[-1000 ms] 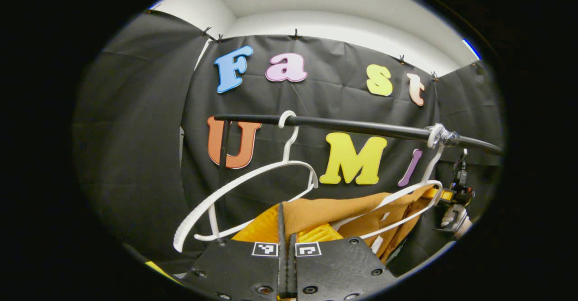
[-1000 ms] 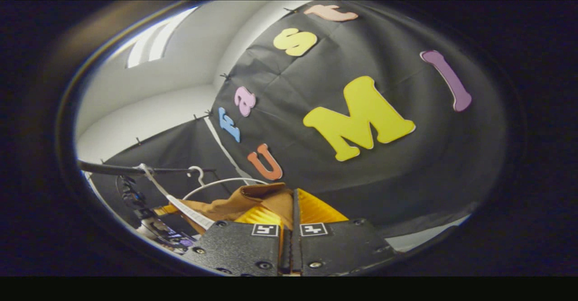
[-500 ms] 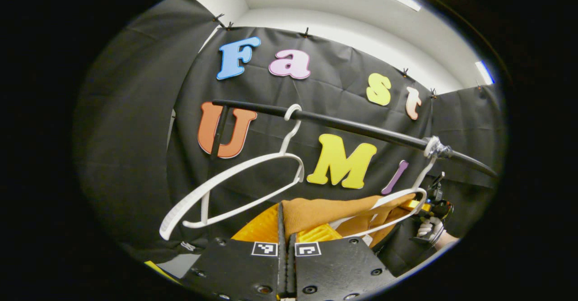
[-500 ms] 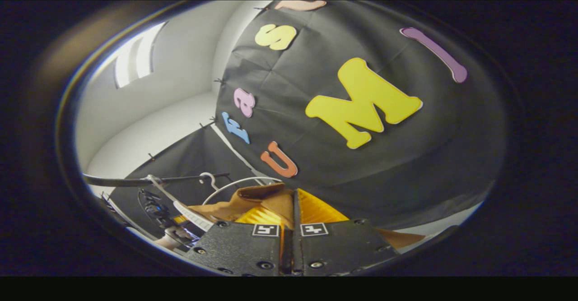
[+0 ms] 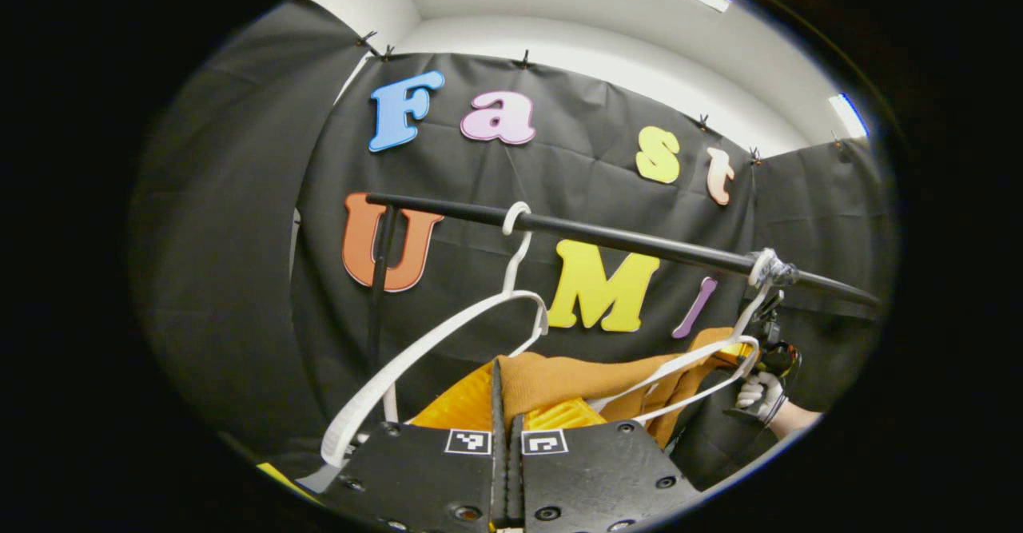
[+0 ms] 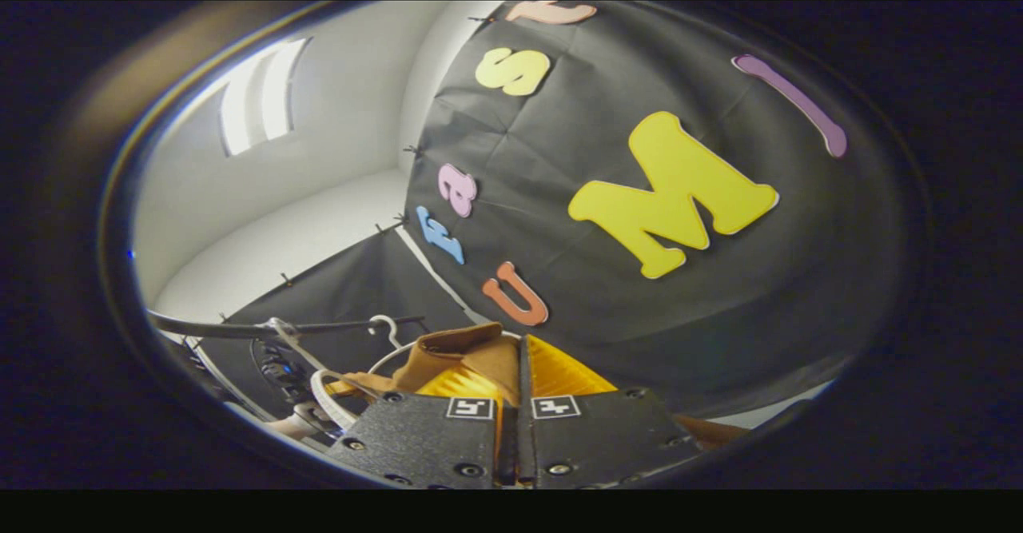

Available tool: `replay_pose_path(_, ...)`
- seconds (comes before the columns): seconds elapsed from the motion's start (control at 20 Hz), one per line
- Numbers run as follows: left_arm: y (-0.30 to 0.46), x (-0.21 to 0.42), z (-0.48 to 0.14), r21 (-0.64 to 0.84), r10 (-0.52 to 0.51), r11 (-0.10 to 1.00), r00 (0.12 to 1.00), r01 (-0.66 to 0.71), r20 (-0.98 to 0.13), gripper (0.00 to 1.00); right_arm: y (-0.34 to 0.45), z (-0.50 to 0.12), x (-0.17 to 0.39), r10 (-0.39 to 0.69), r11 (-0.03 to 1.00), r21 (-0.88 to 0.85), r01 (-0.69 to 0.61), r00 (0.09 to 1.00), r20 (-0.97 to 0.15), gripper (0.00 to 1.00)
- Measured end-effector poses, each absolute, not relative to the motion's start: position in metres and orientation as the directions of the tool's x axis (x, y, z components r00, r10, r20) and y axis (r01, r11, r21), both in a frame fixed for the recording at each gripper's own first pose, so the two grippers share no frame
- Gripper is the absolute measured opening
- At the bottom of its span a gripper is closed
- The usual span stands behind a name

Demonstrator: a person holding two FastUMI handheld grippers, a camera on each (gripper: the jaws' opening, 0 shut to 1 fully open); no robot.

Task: Grasp the clothes on the hanger with both hands and then place them into the laundry hamper below.

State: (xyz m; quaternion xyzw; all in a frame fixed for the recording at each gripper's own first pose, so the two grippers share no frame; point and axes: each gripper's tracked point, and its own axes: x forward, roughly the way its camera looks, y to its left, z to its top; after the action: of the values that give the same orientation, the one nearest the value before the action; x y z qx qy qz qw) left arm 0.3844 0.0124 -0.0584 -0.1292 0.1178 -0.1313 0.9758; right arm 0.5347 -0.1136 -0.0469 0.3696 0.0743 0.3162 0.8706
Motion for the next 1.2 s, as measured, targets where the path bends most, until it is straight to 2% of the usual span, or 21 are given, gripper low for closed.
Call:
replay_pose_path(0.1,0.018,0.379,-0.071,-0.340,-0.287,0.918,0.935,0.206,-0.208,0.05,-0.103,-0.053,0.532,0.644,0.475,0.722,-0.503,0.758,0.104,0.04)
replay_pose_path(0.15,0.021,0.377,-0.078,-0.377,-0.288,0.906,0.933,0.193,-0.215,0.00,-0.101,-0.057,0.534,0.657,0.460,0.728,-0.507,0.747,0.105,0.04)
replay_pose_path(0.2,0.023,0.377,-0.084,-0.406,-0.284,0.897,0.932,0.176,-0.225,0.05,-0.097,-0.061,0.536,0.666,0.439,0.745,-0.503,0.739,0.107,0.04)
replay_pose_path(0.3,0.025,0.375,-0.101,-0.451,-0.290,0.879,0.923,0.153,-0.252,0.05,-0.093,-0.076,0.538,0.675,0.417,0.781,-0.465,0.734,0.077,0.04)
replay_pose_path(0.45,0.025,0.362,-0.122,-0.425,-0.281,0.894,0.918,0.144,-0.280,0.06,-0.089,-0.100,0.532,0.661,0.455,0.778,-0.433,0.750,0.030,0.04)
replay_pose_path(0.5,0.025,0.356,-0.131,-0.416,-0.279,0.898,0.914,0.140,-0.294,0.00,-0.089,-0.110,0.527,0.653,0.467,0.782,-0.413,0.758,0.011,0.04)
replay_pose_path(0.6,0.024,0.346,-0.151,-0.409,-0.273,0.904,0.904,0.124,-0.328,0.00,-0.091,-0.132,0.510,0.631,0.484,0.796,-0.364,0.775,-0.029,0.04)
replay_pose_path(0.9,0.020,0.290,-0.202,-0.298,-0.236,0.948,0.871,0.109,-0.432,0.00,-0.074,-0.189,0.430,0.608,0.539,0.796,-0.276,0.781,-0.141,0.03)
replay_pose_path(1.05,0.007,0.268,-0.207,-0.283,-0.256,0.949,0.858,0.137,-0.445,0.00,-0.055,-0.199,0.394,0.608,0.554,0.792,-0.257,0.774,-0.175,0.03)
replay_pose_path(1.2,-0.016,0.248,-0.192,-0.279,-0.297,0.941,0.864,0.191,-0.407,0.00,-0.024,-0.192,0.358,0.629,0.586,0.755,-0.295,0.753,-0.193,0.03)
